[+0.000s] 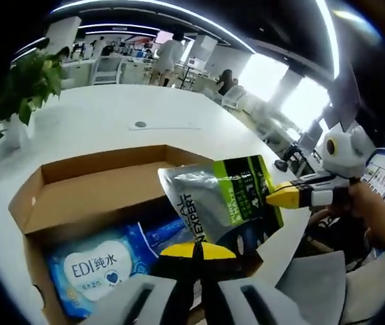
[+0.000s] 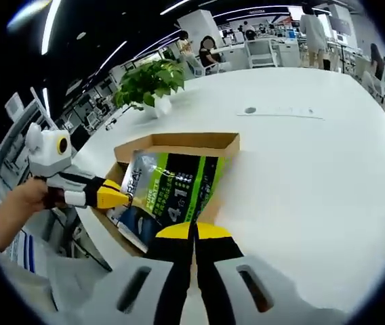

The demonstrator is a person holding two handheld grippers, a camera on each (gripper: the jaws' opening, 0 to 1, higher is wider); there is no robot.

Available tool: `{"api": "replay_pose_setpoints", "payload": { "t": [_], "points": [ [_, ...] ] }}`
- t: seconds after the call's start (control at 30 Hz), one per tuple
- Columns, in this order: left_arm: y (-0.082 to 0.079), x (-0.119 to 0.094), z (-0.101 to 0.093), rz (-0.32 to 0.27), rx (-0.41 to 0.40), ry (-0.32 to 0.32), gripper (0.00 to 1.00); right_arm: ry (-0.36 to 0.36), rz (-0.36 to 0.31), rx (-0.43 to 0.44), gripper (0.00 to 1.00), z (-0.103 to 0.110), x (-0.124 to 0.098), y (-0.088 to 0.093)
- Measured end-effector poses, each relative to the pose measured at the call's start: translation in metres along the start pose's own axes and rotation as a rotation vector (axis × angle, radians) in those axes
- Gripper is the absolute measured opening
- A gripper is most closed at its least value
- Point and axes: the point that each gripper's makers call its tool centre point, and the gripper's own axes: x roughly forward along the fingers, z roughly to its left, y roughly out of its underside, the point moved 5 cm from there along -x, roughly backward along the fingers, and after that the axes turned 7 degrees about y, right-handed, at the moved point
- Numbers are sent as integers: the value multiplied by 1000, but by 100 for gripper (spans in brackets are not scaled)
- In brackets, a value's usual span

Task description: Operate the shoe box by opening the lid, removing the specified soft item, and placing it in the target area until the item is outside and the box remains undamaged.

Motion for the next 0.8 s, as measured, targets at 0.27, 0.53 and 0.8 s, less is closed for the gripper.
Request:
{"api": "replay_pose_setpoints", "payload": {
  "t": [0.27,0.53,0.8],
  "points": [
    [-7,28,-15,25,13,28,0,52,15,23,0,-28,-9,0],
    [-18,53,-24,41,20,53,0,96,29,43,0,-55,-16,-2],
    [-28,73,-34,58,27,75,0,133,31,60,0,-79,-22,-4]
  ]
}}
